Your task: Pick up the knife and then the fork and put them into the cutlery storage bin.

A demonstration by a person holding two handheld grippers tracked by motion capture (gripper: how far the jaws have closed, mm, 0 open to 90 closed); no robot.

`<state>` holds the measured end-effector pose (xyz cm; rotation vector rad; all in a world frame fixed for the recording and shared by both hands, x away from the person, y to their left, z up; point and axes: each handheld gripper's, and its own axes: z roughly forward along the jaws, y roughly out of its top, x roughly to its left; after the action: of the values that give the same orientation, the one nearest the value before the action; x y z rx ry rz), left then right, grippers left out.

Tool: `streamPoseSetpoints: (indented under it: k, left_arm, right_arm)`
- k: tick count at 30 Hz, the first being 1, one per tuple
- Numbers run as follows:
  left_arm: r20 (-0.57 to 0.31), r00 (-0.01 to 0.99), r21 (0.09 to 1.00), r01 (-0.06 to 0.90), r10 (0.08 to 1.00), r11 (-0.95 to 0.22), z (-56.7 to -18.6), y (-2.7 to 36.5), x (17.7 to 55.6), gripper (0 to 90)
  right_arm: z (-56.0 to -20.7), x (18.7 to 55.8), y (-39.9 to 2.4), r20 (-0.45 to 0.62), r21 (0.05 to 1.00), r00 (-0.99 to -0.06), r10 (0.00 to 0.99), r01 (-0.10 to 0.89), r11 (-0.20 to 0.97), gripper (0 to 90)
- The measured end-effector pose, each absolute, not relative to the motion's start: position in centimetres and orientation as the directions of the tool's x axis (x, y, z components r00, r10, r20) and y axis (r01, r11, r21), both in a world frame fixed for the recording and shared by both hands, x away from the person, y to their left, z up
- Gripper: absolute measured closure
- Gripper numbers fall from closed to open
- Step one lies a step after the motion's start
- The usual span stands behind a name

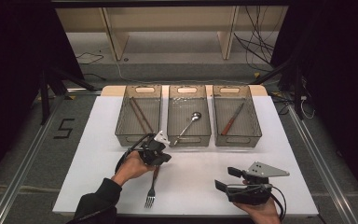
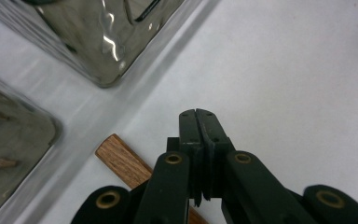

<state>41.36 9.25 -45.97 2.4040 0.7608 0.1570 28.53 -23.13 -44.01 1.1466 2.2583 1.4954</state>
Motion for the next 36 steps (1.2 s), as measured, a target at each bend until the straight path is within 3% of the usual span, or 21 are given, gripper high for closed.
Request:
streamPoseSetpoints:
  k: [19,36]
  left_arm:
    - [0.010,0.809,0.489,0.509,0.588,-0.708,-47.1,9.7,42.0,89.1]
    - [-0.014,0.711,0.417,0.644,0.703,-0.642,-46.9,17.8,39.9,89.0]
  right_arm:
    - [-44.0,28.5,-23.1,0.241,0.849,-0.680,0.692,0.493,0.189,27.5]
    - [-44.1,28.5,-22.9,0.243,0.845,-0.680,0.692,0.498,0.194,27.5]
